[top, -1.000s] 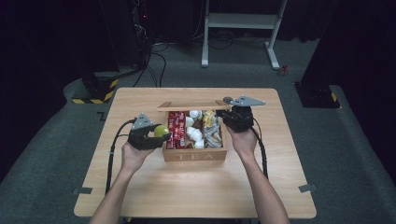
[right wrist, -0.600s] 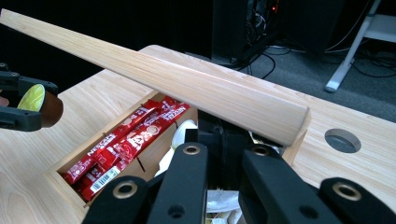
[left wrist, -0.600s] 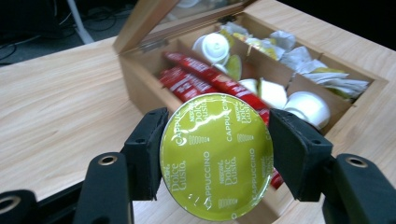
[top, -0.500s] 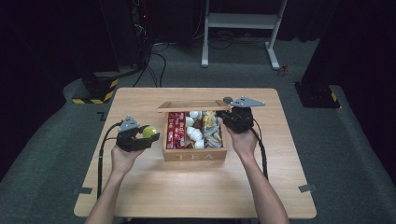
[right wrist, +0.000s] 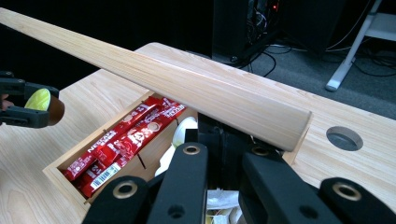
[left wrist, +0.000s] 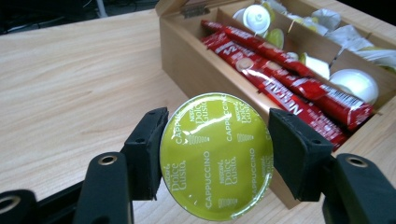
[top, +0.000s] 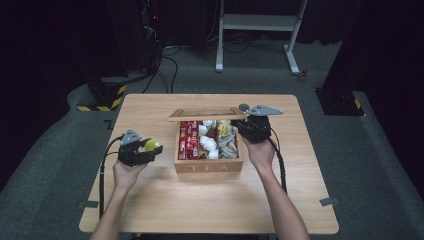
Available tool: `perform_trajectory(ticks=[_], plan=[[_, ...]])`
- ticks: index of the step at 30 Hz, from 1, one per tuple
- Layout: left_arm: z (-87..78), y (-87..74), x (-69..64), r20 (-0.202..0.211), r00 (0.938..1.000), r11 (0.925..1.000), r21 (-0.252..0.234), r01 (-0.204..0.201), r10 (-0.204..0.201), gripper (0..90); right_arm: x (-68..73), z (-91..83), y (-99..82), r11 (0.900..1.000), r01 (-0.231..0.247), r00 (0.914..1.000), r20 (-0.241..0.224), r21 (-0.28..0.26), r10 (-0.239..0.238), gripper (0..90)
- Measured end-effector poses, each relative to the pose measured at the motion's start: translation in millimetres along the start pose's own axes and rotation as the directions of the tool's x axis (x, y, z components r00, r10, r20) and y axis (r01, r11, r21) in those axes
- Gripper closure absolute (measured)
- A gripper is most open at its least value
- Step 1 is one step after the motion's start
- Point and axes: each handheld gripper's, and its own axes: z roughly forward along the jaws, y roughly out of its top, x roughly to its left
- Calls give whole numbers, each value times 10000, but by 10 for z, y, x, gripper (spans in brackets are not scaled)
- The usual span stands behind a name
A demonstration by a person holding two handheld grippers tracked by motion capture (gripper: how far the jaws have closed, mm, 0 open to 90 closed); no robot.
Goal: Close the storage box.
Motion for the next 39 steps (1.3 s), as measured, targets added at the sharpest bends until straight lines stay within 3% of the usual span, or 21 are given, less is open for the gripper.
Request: perform_trajectory(ticks=[7, 18, 29, 39], plan=[[115, -120, 31, -435, 9990, 9993, 377, -70, 86, 405, 5, -1, -9, 10000, -21, 10000, 0, 28, 21, 900], [254, -258, 109, -737, 9972, 9981, 589, 166, -123, 405, 13, 8, -25, 10000, -18, 10000, 12, 55, 18, 900], [343, -305, 147, -920, 9952, 9976, 585, 378, -323, 404, 19, 4, -49, 10000, 1, 10000, -10, 88, -1, 900], [426, -336, 123, -1042, 9944, 9970, 740, 238, -160, 402, 22, 1, -93, 10000, 25, 10000, -83, 56, -25, 900]])
